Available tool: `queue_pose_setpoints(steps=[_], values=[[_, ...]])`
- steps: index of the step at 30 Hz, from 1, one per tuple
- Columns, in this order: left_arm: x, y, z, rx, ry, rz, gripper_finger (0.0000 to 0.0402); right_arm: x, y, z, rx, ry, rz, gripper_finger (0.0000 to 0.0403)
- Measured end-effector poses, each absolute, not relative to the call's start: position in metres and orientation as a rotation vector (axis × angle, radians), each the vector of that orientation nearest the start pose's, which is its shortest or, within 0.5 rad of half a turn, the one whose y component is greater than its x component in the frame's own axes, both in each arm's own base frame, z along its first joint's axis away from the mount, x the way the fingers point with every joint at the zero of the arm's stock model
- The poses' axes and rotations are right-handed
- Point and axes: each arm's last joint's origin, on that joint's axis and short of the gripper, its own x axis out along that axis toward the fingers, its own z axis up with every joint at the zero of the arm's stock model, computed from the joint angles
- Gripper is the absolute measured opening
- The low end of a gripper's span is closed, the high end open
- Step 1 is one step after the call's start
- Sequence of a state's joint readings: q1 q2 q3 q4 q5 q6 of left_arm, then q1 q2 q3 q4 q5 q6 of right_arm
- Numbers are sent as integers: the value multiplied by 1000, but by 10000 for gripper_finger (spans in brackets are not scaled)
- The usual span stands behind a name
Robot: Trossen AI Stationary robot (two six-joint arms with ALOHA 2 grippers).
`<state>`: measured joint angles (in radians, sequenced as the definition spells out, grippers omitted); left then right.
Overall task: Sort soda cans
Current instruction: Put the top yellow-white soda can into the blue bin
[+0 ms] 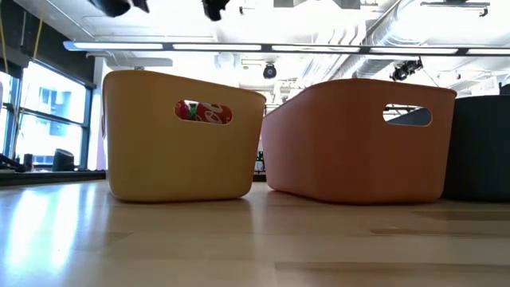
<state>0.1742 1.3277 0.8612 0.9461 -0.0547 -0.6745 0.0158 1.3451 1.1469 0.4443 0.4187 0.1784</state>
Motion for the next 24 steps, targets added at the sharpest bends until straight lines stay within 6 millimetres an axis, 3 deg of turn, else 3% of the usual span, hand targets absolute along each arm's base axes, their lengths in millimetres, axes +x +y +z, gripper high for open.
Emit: queue_pose_setpoints(steps=[5, 11, 14, 18, 20, 21, 24], values=[[296, 54, 362, -574, -561, 67, 392, 320, -5, 388, 258, -299, -384, 286], [296, 59, 367, -586, -581, 64, 386, 321, 3, 388, 245, -307, -379, 286], [294, 60, 369, -601, -592, 54, 351, 319, 7, 391, 222, -318, -393, 286], [294, 61, 368, -626, -564, 38, 270, 318, 10, 391, 213, -319, -446, 286], [295, 61, 367, -625, -554, 24, 270, 317, 13, 391, 200, -315, -475, 286], [295, 62, 367, -622, -549, 17, 270, 317, 15, 391, 193, -311, -488, 293], [295, 68, 364, -608, -520, 22, 270, 311, 14, 393, 173, -289, -555, 364]])
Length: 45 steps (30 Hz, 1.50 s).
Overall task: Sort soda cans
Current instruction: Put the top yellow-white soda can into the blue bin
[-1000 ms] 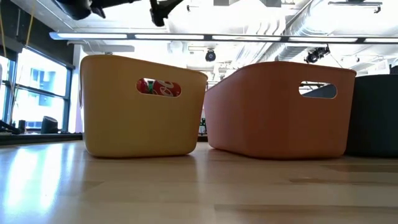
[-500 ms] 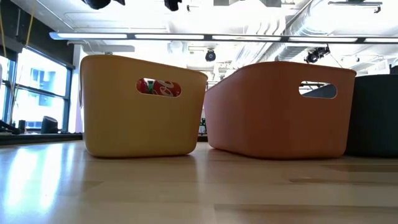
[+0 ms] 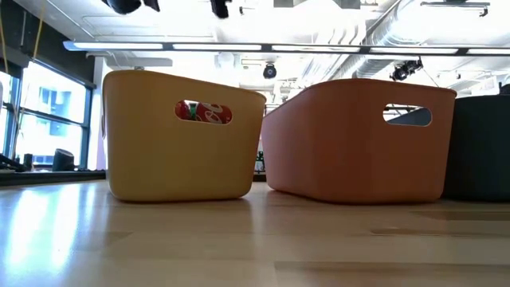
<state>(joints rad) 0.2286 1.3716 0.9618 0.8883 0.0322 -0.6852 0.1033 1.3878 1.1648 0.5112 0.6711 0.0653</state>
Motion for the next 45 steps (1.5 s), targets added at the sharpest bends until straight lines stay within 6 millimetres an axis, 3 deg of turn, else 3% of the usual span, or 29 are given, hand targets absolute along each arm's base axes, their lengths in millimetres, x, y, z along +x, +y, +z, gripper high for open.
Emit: queue_pose_setpoints(steps=[2, 5, 9, 12, 17, 24, 28, 37, 45], values=[[294, 73, 362, -607, -491, 50, 270, 302, 13, 401, 187, -303, -576, 382], [288, 82, 359, -602, -402, 91, 270, 288, 17, 408, 172, -267, -572, 361], [286, 89, 352, -537, -105, 153, 270, 266, 22, 415, 151, -200, -545, 349], [292, 85, 351, -424, 176, 196, 270, 253, 22, 417, 191, -157, -552, 349], [309, 72, 363, -171, 370, 187, 270, 252, 22, 404, 233, -62, -561, 349], [326, 53, 375, 165, 410, 246, 270, 252, 22, 408, 314, -108, -558, 350], [337, 42, 372, 289, 441, 214, 270, 252, 22, 407, 315, -109, -558, 351], [353, 34, 370, 335, 465, 201, 270, 252, 17, 406, 334, -100, -571, 352], [352, 37, 372, 335, 465, 258, 270, 255, 18, 384, 285, 99, -584, 395]])
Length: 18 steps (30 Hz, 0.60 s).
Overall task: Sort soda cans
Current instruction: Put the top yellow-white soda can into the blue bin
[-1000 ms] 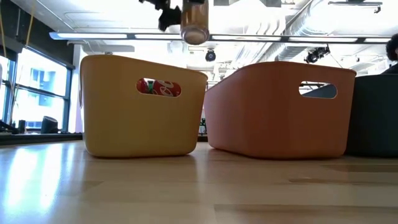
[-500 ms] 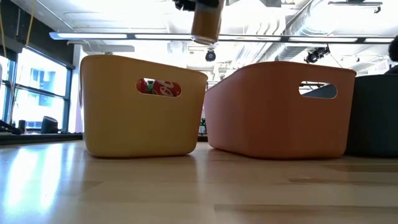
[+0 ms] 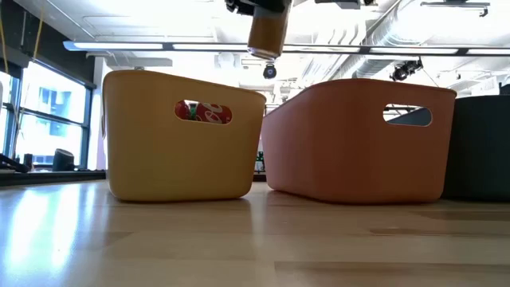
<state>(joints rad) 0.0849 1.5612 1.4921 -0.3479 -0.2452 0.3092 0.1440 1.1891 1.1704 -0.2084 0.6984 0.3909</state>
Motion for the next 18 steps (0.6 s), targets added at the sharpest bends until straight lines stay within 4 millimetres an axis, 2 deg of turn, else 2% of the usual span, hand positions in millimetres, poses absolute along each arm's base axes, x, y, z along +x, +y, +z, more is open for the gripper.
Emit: queue_pose_setpoints(steps=[3, 6, 12, 18], values=[[352, 37, 370, 352, 478, 242, 270, 259, 21, 387, 193, 134, -504, 394], [353, 38, 365, 394, 529, 271, 270, 259, 22, 390, 184, 130, -455, 394], [357, 40, 344, 374, 667, 320, 270, 258, 23, 384, 368, 149, -442, 394], [371, 32, 338, 350, 653, 234, 270, 261, 22, 371, 243, 287, -431, 394]])
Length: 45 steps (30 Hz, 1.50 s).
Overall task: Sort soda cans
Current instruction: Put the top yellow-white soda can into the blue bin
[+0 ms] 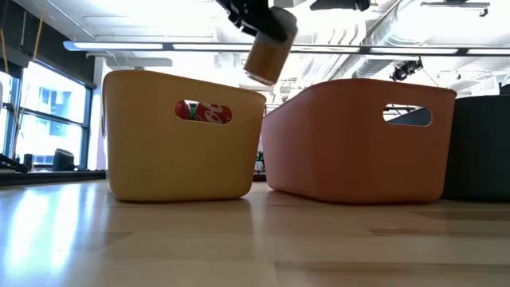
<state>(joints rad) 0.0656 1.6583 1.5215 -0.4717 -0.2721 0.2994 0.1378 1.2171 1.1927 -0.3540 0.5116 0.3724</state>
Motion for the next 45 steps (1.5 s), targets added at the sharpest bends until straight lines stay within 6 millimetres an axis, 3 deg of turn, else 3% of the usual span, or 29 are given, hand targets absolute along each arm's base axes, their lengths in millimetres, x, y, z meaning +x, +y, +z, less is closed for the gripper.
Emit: queue_pose_setpoints(steps=[9, 21, 24, 30, 36, 41, 43, 45], values=[[398, 18, 329, 400, 677, 159, 270, 275, 21, 351, 17, 433, -417, 394], [404, 16, 332, 407, 662, 164, 270, 278, 9, 338, 31, 530, -454, 390], [404, 16, 332, 407, 661, 164, 270, 279, 6, 337, 64, 538, -443, 367], [404, 16, 331, 404, 659, 158, 270, 285, 4, 333, 66, 547, -430, 268], [403, 16, 331, 374, 664, 159, 270, 284, 3, 337, 62, 514, -426, 268], [403, 15, 334, 316, 646, 167, 371, 278, 3, 343, 62, 486, -436, 268], [402, 15, 335, 318, 643, 163, 381, 275, 3, 346, 65, 474, -437, 268], [400, 14, 338, 317, 642, 159, 368, 274, 3, 348, 66, 470, -437, 268]])
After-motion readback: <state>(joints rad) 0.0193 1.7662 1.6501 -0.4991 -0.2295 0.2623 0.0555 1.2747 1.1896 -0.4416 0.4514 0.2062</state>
